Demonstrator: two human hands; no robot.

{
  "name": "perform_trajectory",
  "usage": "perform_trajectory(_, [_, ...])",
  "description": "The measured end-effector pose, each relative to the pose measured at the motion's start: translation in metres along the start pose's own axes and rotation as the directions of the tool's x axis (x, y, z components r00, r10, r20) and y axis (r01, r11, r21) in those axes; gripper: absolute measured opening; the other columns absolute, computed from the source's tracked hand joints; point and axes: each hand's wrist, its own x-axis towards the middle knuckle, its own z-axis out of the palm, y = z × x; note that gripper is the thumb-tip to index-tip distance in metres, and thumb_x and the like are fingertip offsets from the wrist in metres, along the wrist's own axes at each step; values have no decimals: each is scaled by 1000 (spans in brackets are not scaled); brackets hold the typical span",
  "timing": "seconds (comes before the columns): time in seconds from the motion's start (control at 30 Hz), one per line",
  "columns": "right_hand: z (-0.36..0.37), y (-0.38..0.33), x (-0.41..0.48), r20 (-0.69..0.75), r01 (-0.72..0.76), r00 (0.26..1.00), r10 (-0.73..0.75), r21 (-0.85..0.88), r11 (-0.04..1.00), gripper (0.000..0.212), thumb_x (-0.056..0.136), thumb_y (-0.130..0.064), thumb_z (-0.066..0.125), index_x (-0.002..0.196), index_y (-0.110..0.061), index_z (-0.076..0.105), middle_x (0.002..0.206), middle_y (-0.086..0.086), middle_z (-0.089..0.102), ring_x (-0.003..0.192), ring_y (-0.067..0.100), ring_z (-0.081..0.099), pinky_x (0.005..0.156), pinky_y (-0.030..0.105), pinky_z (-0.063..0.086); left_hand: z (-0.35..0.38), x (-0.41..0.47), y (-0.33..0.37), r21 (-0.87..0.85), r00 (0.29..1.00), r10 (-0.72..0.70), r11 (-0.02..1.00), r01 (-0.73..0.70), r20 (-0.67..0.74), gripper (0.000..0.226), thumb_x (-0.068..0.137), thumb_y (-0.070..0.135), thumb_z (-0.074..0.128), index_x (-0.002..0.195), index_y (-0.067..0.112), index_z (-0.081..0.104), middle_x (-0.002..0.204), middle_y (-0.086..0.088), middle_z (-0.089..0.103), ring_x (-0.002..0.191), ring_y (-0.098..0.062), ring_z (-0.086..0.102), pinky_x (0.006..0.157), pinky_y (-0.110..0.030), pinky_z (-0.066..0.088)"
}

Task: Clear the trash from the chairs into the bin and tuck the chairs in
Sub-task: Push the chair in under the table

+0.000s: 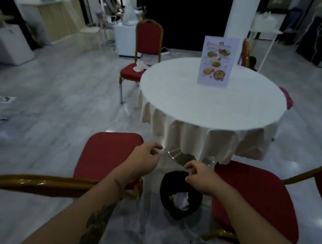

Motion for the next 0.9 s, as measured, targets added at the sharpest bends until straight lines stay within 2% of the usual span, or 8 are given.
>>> perform_trajectory(0.07, [3, -24, -13, 18, 68, 998, -67, -54, 996, 40, 84, -18, 64, 122, -30, 57, 114, 3, 61, 100, 18, 60, 82, 28, 52, -30, -25, 1, 29, 998, 37, 999, -35, -57, 33, 95, 11, 51, 125, 17, 61, 99, -1, 70, 67, -7, 61, 52, -12, 45])
perform_trajectory(0.2, [24, -91, -42, 103, 224, 971, -214, -103, 969, 52, 87, -15, 67, 137, -21, 52, 111, 1, 56, 89, 10, 57, 65, 16, 44, -102, -78, -17, 73, 982, 29, 997, -15, -187, 31, 95, 13, 53, 123, 23, 62, 98, 4, 69, 83, -23, 69, 66, -31, 57])
perform_trajectory(0.27, [42, -119, -54, 155, 271, 955, -254, -103, 957, 57, 86, -18, 70, 139, -22, 50, 117, 1, 55, 99, 13, 58, 76, 22, 47, -133, -99, -34, 88, 977, 12, 996, 7, -212, 29, 96, 16, 54, 122, 26, 61, 100, 5, 68, 84, -20, 68, 70, -32, 58])
perform_trajectory(0.43, [91, -161, -54, 251, 366, 915, -317, -178, 914, 75, 76, -33, 74, 143, -31, 41, 128, -1, 49, 115, 18, 53, 89, 26, 49, -189, -128, -95, 267, 999, -35, 963, 41, -27, 45, 89, 41, 66, 132, 32, 54, 114, 9, 64, 102, -7, 62, 90, -28, 52])
perform_trajectory(0.57, [138, -192, -38, 282, 364, 916, -286, -282, 887, 78, 76, -31, 73, 145, -30, 38, 132, -1, 45, 116, 21, 50, 87, 31, 52, -213, -137, -149, 518, 972, -170, 853, 63, 162, 66, 73, 53, 72, 132, 34, 50, 121, 9, 56, 109, -12, 55, 94, -30, 48])
perform_trajectory(0.67, [172, -207, -27, 310, 326, 925, -217, -359, 875, 63, 78, -30, 70, 136, -27, 45, 124, -1, 48, 107, 21, 54, 87, 33, 54, -213, -133, -180, 579, 969, -126, 815, -20, 210, 40, 74, 46, 74, 107, 30, 59, 104, 8, 60, 93, -13, 59, 86, -34, 54])
perform_trajectory(0.77, [192, -213, -17, 210, 278, 958, -197, -495, 823, 37, 76, -33, 66, 111, -28, 54, 110, 0, 57, 97, 21, 57, 81, 35, 51, -211, -122, -192, 566, 979, -26, 819, -97, 205, 13, 78, 30, 71, 85, 28, 60, 89, 8, 63, 79, -10, 59, 72, -29, 54])
perform_trajectory(0.9, [201, -221, -13, 87, 224, 971, -223, -651, 725, 25, 75, -34, 68, 94, -25, 55, 104, 2, 63, 95, 24, 61, 75, 33, 44, -213, -108, -202, 526, 960, 25, 832, -175, 281, 10, 81, 24, 66, 79, 28, 57, 84, 7, 63, 71, -8, 57, 60, -22, 42])
